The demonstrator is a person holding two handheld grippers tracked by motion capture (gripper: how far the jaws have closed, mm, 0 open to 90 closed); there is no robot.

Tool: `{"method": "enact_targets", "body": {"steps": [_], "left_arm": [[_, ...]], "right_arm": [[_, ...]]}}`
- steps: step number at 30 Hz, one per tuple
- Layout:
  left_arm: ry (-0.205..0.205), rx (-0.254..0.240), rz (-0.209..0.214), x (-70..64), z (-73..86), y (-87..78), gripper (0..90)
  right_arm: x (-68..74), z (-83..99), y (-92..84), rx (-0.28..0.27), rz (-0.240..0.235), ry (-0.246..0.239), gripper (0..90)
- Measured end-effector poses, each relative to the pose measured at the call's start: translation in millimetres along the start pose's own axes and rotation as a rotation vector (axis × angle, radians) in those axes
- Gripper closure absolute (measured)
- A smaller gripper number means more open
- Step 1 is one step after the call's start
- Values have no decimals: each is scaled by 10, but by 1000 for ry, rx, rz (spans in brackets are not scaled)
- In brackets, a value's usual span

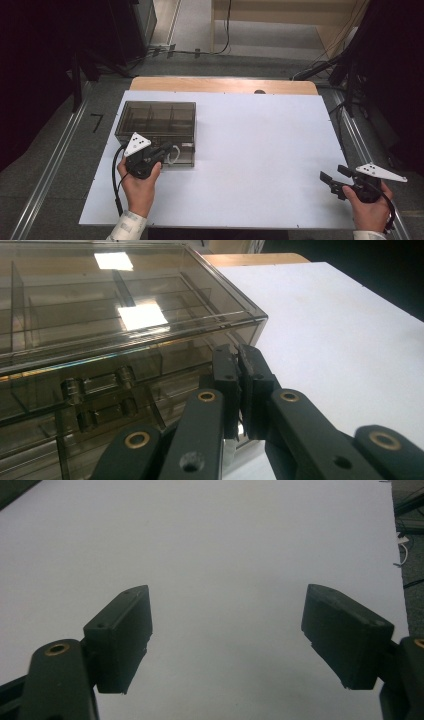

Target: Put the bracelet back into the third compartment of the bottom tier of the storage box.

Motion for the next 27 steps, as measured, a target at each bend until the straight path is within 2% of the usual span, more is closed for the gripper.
{"method": "enact_targets", "body": {"steps": [9,21,27], "left_arm": [[12,-5,-4,17,1,57,883],[13,6,-10,57,10,119,883],[26,23,-18,62,28,162,882]], "right_arm": [[6,1,4,6,-1,-1,186],[4,4,8,8,-1,-3,186],[7,4,11,8,-3,-5,186]]}}
Point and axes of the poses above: each handheld gripper's, and its own axes: y roughly forward along the jaws, z roughly out of its underside, x roughly to its left, the point moved 3 cm from there along y, roughly forward along the jaws, and after that the axes turned 11 degrees about z, right-handed, at the moved point
